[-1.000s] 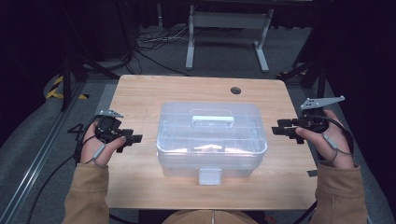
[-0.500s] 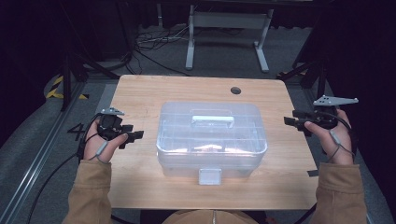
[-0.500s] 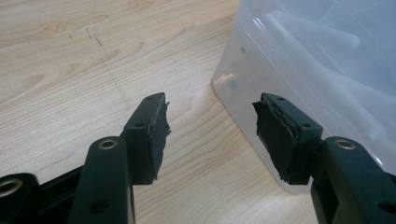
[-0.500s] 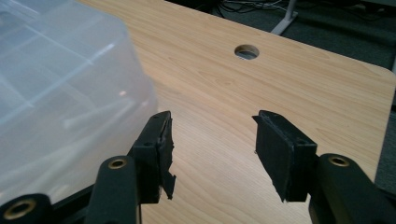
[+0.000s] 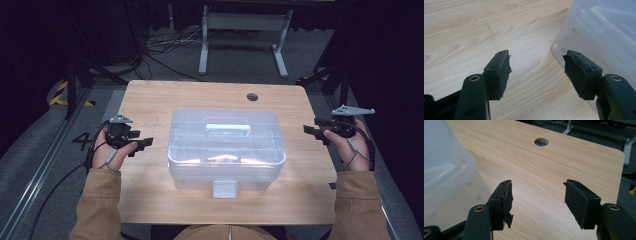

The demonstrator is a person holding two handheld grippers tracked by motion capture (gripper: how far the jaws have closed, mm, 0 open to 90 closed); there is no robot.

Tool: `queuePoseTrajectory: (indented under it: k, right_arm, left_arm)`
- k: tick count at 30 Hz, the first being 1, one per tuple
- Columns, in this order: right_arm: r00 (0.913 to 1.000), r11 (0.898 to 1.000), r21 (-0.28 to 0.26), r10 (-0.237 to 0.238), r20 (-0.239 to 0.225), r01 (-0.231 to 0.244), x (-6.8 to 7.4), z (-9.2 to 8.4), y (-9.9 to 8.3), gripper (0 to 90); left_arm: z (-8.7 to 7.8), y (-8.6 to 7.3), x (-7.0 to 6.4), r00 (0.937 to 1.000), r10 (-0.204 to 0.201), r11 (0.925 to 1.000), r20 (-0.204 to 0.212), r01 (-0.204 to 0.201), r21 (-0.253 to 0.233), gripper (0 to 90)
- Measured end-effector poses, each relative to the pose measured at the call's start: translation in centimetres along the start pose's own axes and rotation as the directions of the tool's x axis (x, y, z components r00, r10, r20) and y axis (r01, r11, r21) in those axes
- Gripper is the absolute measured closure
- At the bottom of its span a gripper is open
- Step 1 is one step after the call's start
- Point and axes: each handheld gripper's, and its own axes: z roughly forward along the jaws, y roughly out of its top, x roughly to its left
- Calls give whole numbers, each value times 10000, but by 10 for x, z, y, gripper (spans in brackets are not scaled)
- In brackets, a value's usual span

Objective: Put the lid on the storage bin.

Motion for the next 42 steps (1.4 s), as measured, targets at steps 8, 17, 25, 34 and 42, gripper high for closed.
queuePoseTrajectory:
  k: [8, 17, 25, 34, 42]
  right_arm:
    - [9998, 9998, 103, 198, -16, -198, -12, 17, -14, 395]
    - [10000, 9994, 335, 32, 30, -33, -15, 32, -23, 395]
    - [9999, 9985, 545, -112, 51, 109, -16, 44, -30, 393]
    - [9997, 9947, 1004, -203, -97, 212, -14, 60, -40, 394]
    - [9993, 9880, 1520, -248, -274, 287, -11, 75, -48, 395]
  left_arm:
    - [7, -4, 7, 9999, -4, 10000, -108, 4, -30, 362]
    - [16, -9, 13, 9999, -64, 10000, -152, 65, 36, 359]
    - [24, -13, 17, 9997, -101, 9996, -206, 106, 279, 360]
    - [35, -18, 20, 9996, -19, 9975, -296, 40, 699, 360]
    - [44, -23, 22, 9996, 79, 9931, -259, -48, 1175, 360]
